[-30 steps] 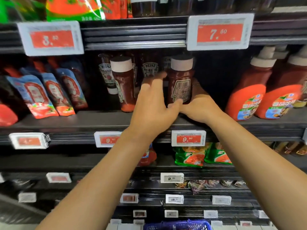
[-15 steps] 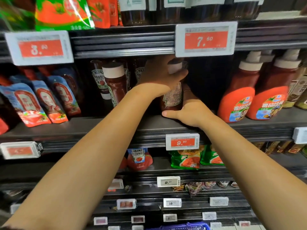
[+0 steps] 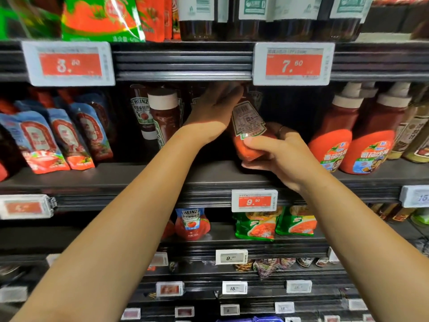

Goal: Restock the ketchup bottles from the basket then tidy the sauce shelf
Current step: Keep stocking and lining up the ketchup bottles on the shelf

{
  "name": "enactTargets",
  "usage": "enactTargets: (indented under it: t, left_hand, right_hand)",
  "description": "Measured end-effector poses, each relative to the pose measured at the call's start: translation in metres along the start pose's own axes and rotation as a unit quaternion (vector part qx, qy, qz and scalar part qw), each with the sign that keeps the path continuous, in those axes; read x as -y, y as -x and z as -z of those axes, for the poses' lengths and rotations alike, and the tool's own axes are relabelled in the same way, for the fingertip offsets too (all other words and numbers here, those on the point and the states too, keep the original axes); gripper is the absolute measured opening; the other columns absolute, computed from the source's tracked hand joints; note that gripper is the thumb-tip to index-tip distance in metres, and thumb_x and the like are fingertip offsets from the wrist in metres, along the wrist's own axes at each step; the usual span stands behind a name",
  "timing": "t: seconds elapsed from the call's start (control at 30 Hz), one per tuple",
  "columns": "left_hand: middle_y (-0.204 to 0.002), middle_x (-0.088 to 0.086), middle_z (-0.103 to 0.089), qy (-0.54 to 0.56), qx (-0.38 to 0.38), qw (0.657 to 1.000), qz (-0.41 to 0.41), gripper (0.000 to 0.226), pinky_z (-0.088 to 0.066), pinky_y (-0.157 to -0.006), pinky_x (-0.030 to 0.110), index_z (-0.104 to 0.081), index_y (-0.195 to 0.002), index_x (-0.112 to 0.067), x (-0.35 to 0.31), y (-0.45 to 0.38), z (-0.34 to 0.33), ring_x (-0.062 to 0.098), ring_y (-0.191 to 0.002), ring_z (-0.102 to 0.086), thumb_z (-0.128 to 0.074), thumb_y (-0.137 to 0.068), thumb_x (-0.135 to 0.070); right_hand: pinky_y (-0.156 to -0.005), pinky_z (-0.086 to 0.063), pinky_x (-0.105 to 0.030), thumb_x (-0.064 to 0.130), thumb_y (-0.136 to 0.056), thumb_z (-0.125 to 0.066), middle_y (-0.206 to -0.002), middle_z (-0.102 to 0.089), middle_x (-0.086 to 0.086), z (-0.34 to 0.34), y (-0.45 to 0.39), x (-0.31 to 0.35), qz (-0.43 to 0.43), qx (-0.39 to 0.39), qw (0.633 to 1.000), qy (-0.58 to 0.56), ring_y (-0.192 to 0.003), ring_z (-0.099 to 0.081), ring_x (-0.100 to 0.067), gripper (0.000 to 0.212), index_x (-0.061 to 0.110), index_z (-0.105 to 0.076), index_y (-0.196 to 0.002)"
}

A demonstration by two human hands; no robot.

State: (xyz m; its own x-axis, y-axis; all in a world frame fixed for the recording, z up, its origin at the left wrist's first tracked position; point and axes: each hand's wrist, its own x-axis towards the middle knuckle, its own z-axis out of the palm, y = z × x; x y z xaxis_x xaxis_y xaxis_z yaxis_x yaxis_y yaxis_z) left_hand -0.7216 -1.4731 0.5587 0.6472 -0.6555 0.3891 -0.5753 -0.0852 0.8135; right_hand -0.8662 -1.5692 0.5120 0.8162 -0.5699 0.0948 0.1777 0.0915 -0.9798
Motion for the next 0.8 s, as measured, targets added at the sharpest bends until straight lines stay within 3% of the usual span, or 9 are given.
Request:
enactTargets:
  t: [0.03,0.1,0.17,0.27,0.33,0.43,0.53,0.63,0.8]
  left_hand:
    - [-0.125,-0.014,-0.059,0.037,0.022,0.999,0.009,0.020,-0.045,-0.088,0.019,-0.061,-0.112,-0.047,0.000,0.002,0.001,-0.008,-0.097,-0.053,-0.051,-0.100,-0.034]
    - [-0.115,-0.007,-0.061,0.087,0.070,0.994,-0.004,0.041,-0.056,-0.076,0.022,-0.064,-0.109,-0.041,0.006,0.008,0.003,-0.005,-0.089,-0.062,-0.050,-0.082,-0.013]
    - [-0.122,0.000,-0.057,0.052,0.100,0.992,-0.049,0.064,-0.055,-0.088,0.030,-0.061,-0.122,-0.032,0.013,0.012,0.004,0.010,-0.110,-0.061,-0.048,-0.065,-0.005]
    - [-0.149,0.001,-0.040,-0.139,0.109,0.982,-0.066,0.075,-0.043,-0.110,0.031,-0.045,-0.143,-0.044,0.023,0.011,0.000,0.028,-0.129,-0.052,-0.055,-0.073,-0.016]
    - [-0.159,0.004,-0.030,-0.187,0.084,0.977,-0.054,0.072,-0.044,-0.111,0.037,-0.036,-0.146,-0.049,0.026,0.011,-0.007,0.030,-0.130,-0.053,-0.064,-0.083,-0.027]
    - [-0.154,0.005,-0.040,-0.258,0.053,0.960,-0.101,0.067,-0.049,-0.103,0.043,-0.038,-0.150,-0.035,0.026,0.011,-0.019,0.032,-0.124,-0.057,-0.068,-0.090,-0.037]
    - [-0.152,0.008,-0.043,-0.258,0.043,0.959,-0.106,0.063,-0.047,-0.103,0.044,-0.043,-0.148,-0.025,0.027,0.008,-0.025,0.036,-0.127,-0.053,-0.069,-0.092,-0.036]
    - [-0.152,0.008,-0.044,-0.253,0.029,0.962,-0.099,0.063,-0.045,-0.106,0.046,-0.044,-0.147,-0.023,0.029,0.006,-0.029,0.036,-0.127,-0.053,-0.069,-0.091,-0.040]
    - [-0.146,0.009,-0.049,-0.250,-0.025,0.964,-0.090,0.071,-0.048,-0.102,0.044,-0.044,-0.144,-0.022,0.033,0.006,-0.038,0.035,-0.127,-0.053,-0.069,-0.086,-0.055]
  right_hand:
    - [-0.068,-0.061,-0.042,0.016,-0.073,-0.080,-0.099,-0.076,-0.011,-0.001,0.001,0.003,-0.009,-0.006,1.000,-0.008,-0.087,-0.074,-0.027,0.041,0.008,-0.069,-0.112]
    - [-0.064,-0.060,-0.035,0.020,-0.081,-0.076,-0.085,-0.074,-0.010,-0.001,0.002,0.010,-0.022,-0.032,0.999,-0.010,-0.079,-0.073,-0.025,0.022,0.007,-0.073,-0.099]
    - [-0.059,-0.058,-0.030,0.025,-0.087,-0.073,-0.077,-0.073,-0.010,-0.001,-0.001,0.018,-0.034,-0.065,0.997,0.000,-0.070,-0.072,-0.024,0.017,0.009,-0.074,-0.092]
    - [-0.057,-0.057,-0.028,0.029,-0.087,-0.071,-0.090,-0.075,-0.015,-0.002,-0.008,0.029,-0.049,-0.103,0.993,0.014,-0.072,-0.073,-0.024,0.023,0.010,-0.073,-0.099]
    - [-0.058,-0.058,-0.029,0.031,-0.088,-0.071,-0.102,-0.075,-0.017,-0.002,-0.014,0.035,-0.046,-0.115,0.992,0.027,-0.080,-0.074,-0.023,0.025,0.012,-0.072,-0.104]
    - [-0.058,-0.058,-0.027,0.038,-0.089,-0.070,-0.115,-0.072,-0.010,-0.001,-0.021,0.046,-0.038,-0.099,0.992,0.074,-0.092,-0.073,-0.022,0.034,0.019,-0.068,-0.118]
    - [-0.060,-0.060,-0.030,0.042,-0.090,-0.070,-0.118,-0.069,-0.007,-0.001,-0.026,0.055,-0.032,-0.074,0.990,0.118,-0.097,-0.072,-0.023,0.041,0.022,-0.063,-0.125]
    - [-0.062,-0.061,-0.032,0.050,-0.087,-0.070,-0.110,-0.071,-0.005,-0.004,-0.030,0.060,-0.033,-0.076,0.982,0.171,-0.083,-0.075,-0.020,0.043,0.026,-0.061,-0.121]
    - [-0.058,-0.061,-0.027,0.044,-0.085,-0.072,-0.107,-0.065,0.004,-0.012,-0.044,0.071,0.022,-0.098,0.954,0.283,-0.093,-0.068,-0.017,0.029,0.036,-0.055,-0.107]
